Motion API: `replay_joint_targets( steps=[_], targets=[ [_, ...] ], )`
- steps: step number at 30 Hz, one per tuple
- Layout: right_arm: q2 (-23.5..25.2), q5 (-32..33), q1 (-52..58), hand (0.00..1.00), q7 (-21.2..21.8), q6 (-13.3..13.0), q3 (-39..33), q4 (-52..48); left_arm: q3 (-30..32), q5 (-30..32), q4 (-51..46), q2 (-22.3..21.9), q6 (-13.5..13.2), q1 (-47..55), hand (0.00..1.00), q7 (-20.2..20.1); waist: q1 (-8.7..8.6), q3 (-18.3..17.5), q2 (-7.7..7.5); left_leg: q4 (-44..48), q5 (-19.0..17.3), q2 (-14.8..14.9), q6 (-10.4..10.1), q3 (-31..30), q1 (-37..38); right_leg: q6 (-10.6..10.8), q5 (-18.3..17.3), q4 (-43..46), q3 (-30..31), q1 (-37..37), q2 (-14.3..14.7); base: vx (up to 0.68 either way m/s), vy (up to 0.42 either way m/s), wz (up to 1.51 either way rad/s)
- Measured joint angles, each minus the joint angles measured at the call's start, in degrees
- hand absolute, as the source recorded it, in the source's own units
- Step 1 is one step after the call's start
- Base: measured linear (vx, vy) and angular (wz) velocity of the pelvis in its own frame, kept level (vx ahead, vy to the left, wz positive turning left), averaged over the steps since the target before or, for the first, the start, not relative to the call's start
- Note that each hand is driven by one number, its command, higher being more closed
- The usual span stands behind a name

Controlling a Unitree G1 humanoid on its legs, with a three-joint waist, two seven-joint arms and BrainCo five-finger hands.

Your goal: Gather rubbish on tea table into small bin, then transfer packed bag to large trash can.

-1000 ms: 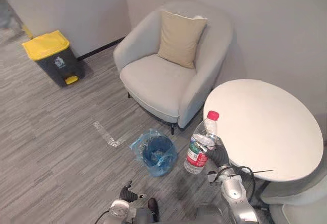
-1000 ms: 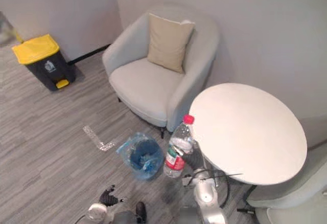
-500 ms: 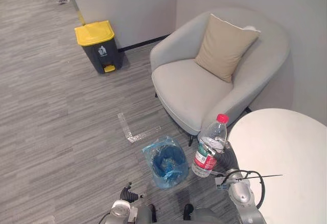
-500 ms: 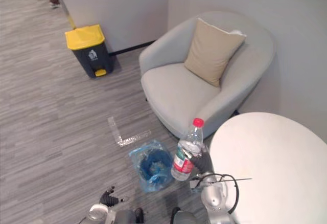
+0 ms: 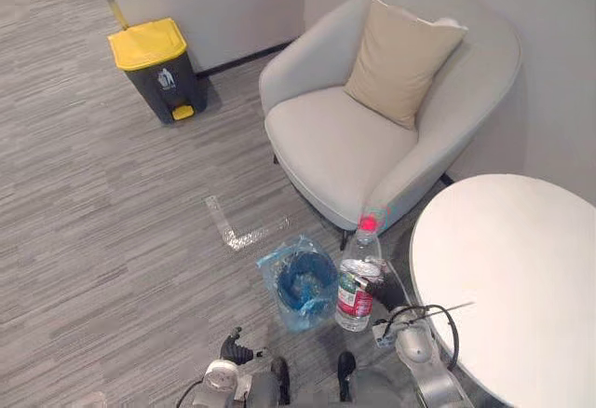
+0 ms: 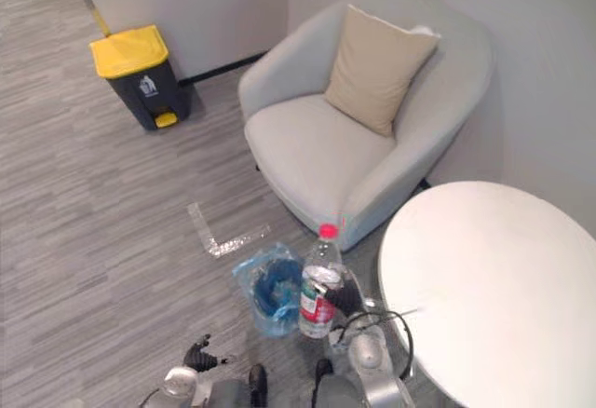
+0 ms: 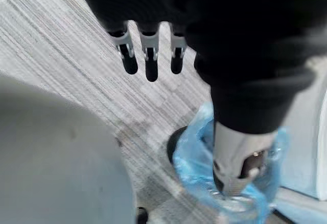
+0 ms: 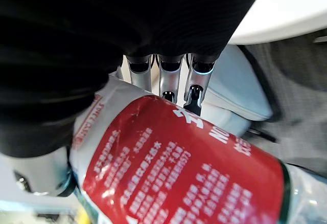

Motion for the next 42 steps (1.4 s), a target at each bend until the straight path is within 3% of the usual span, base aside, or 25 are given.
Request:
replay_joint_targets(
  steps=[4,8,16,21,25,42],
  targets=[
    [-1.7,-0.97,-9.21,1.0,-1.88,0.3,1.83,4.33,1.91,-4.13,-0.51,0.27,-0.31,-4.57,0.0,2.14,0.4,5.59,0.81,6.28,0.14,0.4,0.23,-1.26,-10.55,-0.23,0.19,5.41,-0.88,-9.51,-0.02,-0.21,-0.01,0.17],
    [-2.9,-2.27,-16.65,1.0,-4.08,1.1,2.71,4.51,5.0,-7.43,-2.05,-0.76,-1.15,-8.48,0.0,4.36,1.22,8.22,0.73,12.34,0.29,0.58,0.43,-1.89,-21.78,-0.89,-0.57,12.66,-1.87,-20.79,-0.78,-0.2,-0.021,0.15],
    [-6.17,-2.22,-28.4,1.0,-10.22,2.06,0.96,3.66,8.82,-10.9,-9.2,-3.43,-2.33,-14.57,0.0,7.11,3.02,9.91,0.62,21.61,-0.54,2.13,0.27,-1.16,-41.02,-1.4,-3.49,24.09,-5.2,-39.0,-3.48,-0.15,-0.012,0.3],
    [-7.45,-2.09,-35.33,1.0,-13.57,2.51,-0.57,0.47,8.14,-12.25,-22.52,-3.62,-2.72,-12.03,0.0,7.56,4.88,11.23,0.33,24.81,1.0,2.3,0.67,-0.92,-49.7,-1.99,-4.37,29.52,-6.33,-47.36,-5.06,-0.06,-0.009,0.25],
    [-10.62,-2.04,-39.62,1.0,-15.33,2.59,-2.37,-0.84,6.76,-12.66,-30.96,-3.59,-4.77,-9.56,0.0,7.28,6.93,12.86,0.24,26.46,1.33,1.84,0.82,-1.46,-54.05,-2.13,-5.31,32.36,-6.84,-51.69,-6.02,-0.02,-0.002,0.2],
    [-14.72,0.52,-49.34,1.0,-17.68,2.66,-3.45,4.04,1.74,-12.61,-38.26,-1.27,-6.23,-5.43,0.0,5.83,6.96,12.64,0.21,23.0,4.11,0.02,0.69,-1.78,-57.61,-2.45,-6.15,33.68,-7.61,-56.82,-8.2,0.0,-0.002,0.09]
  ],
)
